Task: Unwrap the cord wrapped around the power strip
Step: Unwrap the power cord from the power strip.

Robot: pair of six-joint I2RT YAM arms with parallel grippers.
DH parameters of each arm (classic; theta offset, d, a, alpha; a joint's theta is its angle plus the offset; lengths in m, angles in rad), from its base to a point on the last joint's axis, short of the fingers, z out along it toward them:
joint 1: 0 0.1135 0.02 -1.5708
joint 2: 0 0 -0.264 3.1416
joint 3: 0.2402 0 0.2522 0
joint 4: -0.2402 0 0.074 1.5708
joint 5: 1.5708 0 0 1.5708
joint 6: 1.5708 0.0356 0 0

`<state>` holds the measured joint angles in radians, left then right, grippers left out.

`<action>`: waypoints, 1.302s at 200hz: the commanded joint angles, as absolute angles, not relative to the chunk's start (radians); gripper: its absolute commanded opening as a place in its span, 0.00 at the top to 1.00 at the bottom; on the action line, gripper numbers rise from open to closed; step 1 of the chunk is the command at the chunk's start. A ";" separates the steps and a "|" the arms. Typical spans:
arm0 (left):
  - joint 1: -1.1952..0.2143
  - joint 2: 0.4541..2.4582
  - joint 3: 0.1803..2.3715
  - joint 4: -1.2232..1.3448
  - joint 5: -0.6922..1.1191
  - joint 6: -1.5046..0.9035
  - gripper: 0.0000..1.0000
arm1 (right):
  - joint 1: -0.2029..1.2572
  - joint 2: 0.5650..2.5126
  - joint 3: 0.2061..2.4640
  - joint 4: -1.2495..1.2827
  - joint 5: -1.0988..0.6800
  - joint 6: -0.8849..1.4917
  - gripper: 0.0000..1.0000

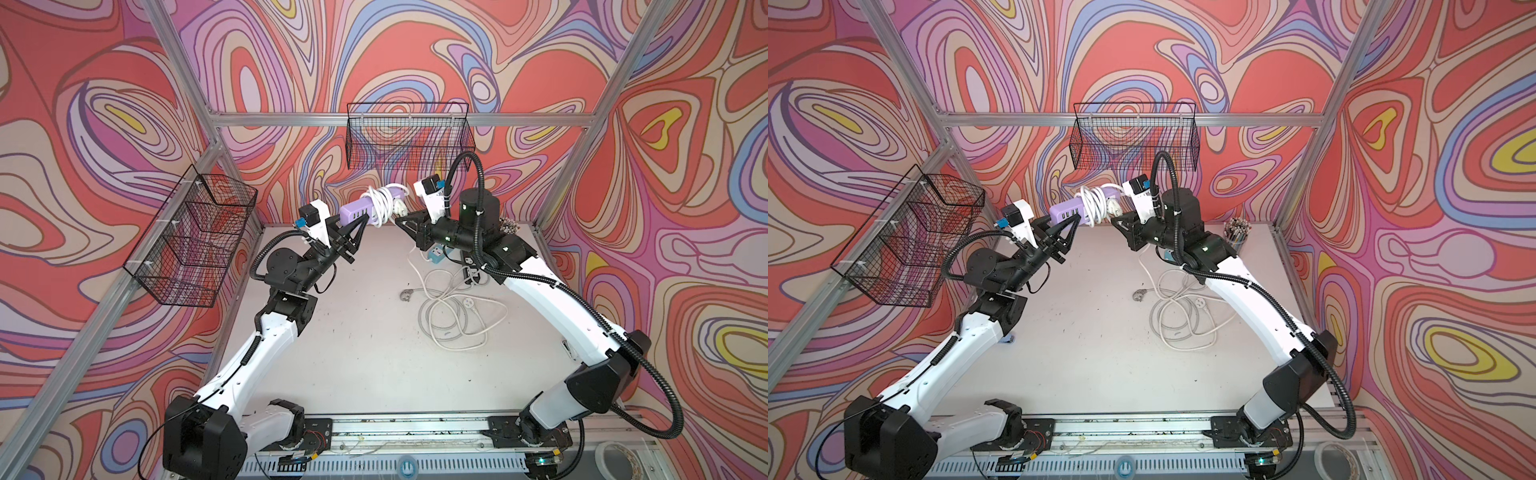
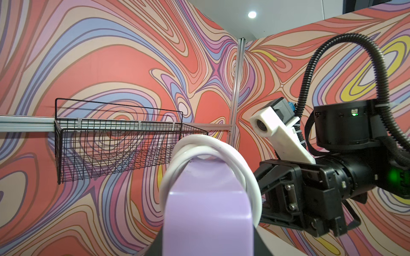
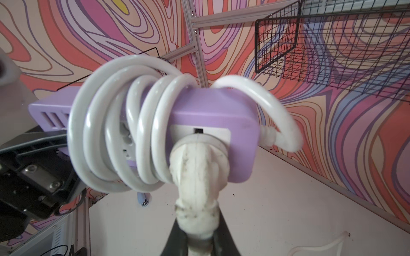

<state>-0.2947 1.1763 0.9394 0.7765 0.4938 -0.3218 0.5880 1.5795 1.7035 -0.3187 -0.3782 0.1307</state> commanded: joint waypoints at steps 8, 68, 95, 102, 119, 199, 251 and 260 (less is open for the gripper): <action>-0.280 1.152 0.943 0.854 0.503 -0.307 1.00 | 0.660 1.608 1.789 -0.256 -0.286 0.132 1.00; -0.282 1.153 0.940 0.848 0.497 -0.296 1.00 | 0.768 1.655 1.819 -0.288 -0.219 0.088 1.00; -0.281 1.152 0.939 0.848 0.495 -0.292 1.00 | 0.689 1.598 1.778 -0.297 -0.229 0.094 1.00; -0.281 1.149 0.939 0.848 0.494 -0.290 1.00 | 0.651 1.582 1.764 -0.292 -0.248 0.106 1.00; -0.281 1.147 0.939 0.845 0.492 -0.287 1.00 | 0.577 1.550 1.740 -0.294 -0.270 0.114 1.00; -0.282 1.154 0.938 0.848 0.494 -0.288 1.00 | 0.709 1.616 1.827 -0.316 -0.240 0.077 1.00; -0.282 1.149 0.939 0.839 0.488 -0.281 1.00 | 0.752 1.617 1.829 -0.351 -0.164 0.030 1.00; -0.281 1.150 0.939 0.838 0.488 -0.282 1.00 | 0.714 1.603 1.821 -0.354 -0.179 0.038 1.00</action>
<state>-0.2668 1.1496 0.9386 0.8055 0.4706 -0.2993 0.7166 1.6417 1.8263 -0.3637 -0.1352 0.0792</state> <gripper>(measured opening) 0.333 0.129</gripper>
